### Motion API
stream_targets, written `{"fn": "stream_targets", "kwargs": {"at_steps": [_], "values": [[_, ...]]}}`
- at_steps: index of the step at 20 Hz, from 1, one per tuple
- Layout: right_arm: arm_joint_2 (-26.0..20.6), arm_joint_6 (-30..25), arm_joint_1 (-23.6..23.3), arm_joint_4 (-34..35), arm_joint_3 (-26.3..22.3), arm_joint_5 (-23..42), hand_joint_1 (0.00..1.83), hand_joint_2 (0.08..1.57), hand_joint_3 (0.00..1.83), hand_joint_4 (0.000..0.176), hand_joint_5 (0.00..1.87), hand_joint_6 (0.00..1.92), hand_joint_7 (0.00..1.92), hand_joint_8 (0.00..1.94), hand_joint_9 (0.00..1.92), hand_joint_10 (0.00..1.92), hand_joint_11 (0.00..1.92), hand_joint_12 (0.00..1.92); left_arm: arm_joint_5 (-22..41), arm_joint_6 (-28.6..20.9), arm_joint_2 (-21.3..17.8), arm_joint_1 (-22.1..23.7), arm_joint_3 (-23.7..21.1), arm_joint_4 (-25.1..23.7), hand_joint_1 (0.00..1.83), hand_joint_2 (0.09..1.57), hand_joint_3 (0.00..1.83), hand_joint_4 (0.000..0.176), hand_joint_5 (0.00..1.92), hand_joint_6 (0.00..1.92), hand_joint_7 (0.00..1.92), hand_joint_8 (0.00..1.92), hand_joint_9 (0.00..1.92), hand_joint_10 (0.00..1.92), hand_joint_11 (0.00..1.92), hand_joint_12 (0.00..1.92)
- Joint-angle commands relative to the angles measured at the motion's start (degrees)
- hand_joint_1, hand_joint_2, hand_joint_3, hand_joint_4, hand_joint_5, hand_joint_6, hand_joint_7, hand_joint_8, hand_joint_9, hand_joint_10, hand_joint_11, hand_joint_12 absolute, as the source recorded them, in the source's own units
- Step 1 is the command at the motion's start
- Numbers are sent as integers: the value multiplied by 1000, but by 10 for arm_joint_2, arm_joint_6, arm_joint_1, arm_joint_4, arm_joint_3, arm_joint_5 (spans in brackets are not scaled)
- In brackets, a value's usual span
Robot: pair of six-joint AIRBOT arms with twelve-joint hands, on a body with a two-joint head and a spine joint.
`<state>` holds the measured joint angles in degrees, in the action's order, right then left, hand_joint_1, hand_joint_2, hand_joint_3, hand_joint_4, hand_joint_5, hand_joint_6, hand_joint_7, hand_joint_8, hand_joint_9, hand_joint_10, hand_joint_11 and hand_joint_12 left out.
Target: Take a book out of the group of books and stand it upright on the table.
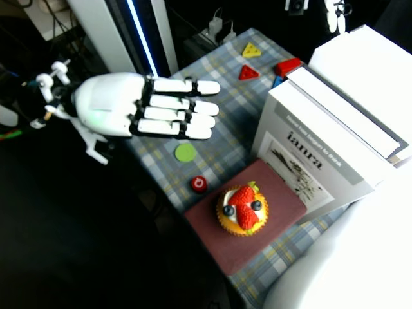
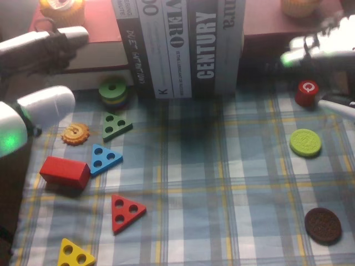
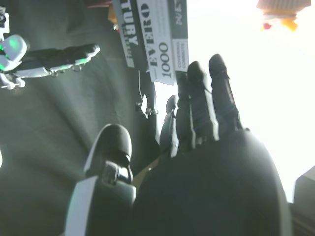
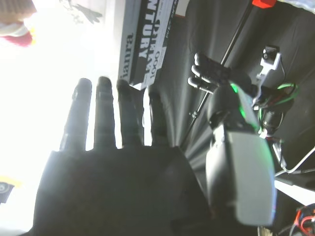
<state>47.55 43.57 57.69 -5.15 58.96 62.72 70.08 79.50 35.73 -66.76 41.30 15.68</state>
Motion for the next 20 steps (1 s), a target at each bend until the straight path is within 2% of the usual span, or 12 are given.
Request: {"fn": "stream_targets", "kwargs": {"at_steps": [1, 2, 5, 7, 9, 11, 12, 13, 15, 16, 19, 20], "values": [[0, -1, -10, 14, 3, 76, 890, 1348, 1, 0, 735, 2, 661, 2, 705, 8, 500, 736, 71, -4, 1, 6, 1, 0, 556, 1379, 12, 127, 449, 13, 424, 5, 443, 17, 241, 582], [2, -1, -15, 15, 5, 79, 899, 1354, 0, 0, 736, 0, 647, 0, 697, 3, 482, 797, 71, -4, 1, 6, 1, 0, 518, 1382, 2, 150, 443, 2, 453, 1, 459, 6, 220, 618], [9, 0, -27, 35, 14, 115, 766, 1381, 0, 0, 687, 0, 590, 0, 601, 0, 373, 632, 65, -4, 3, 6, 2, 0, 533, 1377, 0, 144, 461, 5, 443, 0, 463, 2, 211, 633], [14, 13, -43, 50, 17, 152, 607, 1384, 4, 0, 580, 0, 486, 0, 390, 0, 102, 473, 63, -4, 4, 6, 3, 0, 539, 1374, 0, 143, 470, 6, 436, 0, 464, 2, 211, 628], [19, 36, -69, 51, 17, 159, 380, 1412, 0, 34, 427, 0, 317, 0, 291, 0, 142, 382, 62, -4, 5, 6, 3, 0, 491, 1371, 0, 163, 467, 2, 444, 2, 478, 5, 218, 620], [25, 52, -87, 51, 19, 156, 164, 1358, 0, 94, 346, 0, 227, 0, 230, 0, 145, 396, 59, -4, 7, 7, 5, 0, 516, 1373, 0, 147, 486, 5, 450, 3, 462, 3, 207, 608], [30, 55, -99, 50, 24, 148, 46, 1289, 5, 159, 261, 0, 169, 0, 208, 0, 79, 477, 57, -4, 9, 8, 6, 0, 514, 1369, 0, 153, 481, 2, 457, 6, 463, 3, 212, 609], [35, 55, -110, 49, 30, 140, 8, 1258, 1, 173, 233, 1, 136, 1, 192, 2, 27, 576, 55, -4, 10, 9, 7, 0, 488, 1370, 0, 158, 481, 2, 468, 7, 474, 6, 219, 608], [58, 55, -165, 13, 54, 77, 0, 1202, 0, 176, 238, 7, 29, 0, 213, 0, 76, 906, 49, -4, 13, 11, 9, 0, 507, 1362, 0, 158, 478, 0, 473, 2, 489, 6, 234, 607], [59, 55, -169, 10, 56, 73, 0, 1202, 0, 176, 238, 7, 29, 0, 213, 0, 76, 906, 49, -4, 13, 11, 10, 0, 507, 1362, 0, 158, 478, 0, 473, 2, 489, 6, 234, 607], [86, 55, -225, -25, 82, 8, 0, 1163, 0, 176, 216, 7, 11, 2, 20, 17, 0, 343, 43, -5, 16, 14, 12, -5, 442, 1376, 2, 158, 478, 4, 496, 4, 513, 7, 240, 593], [88, 55, -234, -30, 86, -2, 0, 1140, 3, 176, 197, 1, 1, 0, 62, 12, 0, 526, 42, -7, 17, 15, 14, -6, 444, 1375, 1, 157, 484, 6, 500, 5, 517, 8, 242, 591]]}}
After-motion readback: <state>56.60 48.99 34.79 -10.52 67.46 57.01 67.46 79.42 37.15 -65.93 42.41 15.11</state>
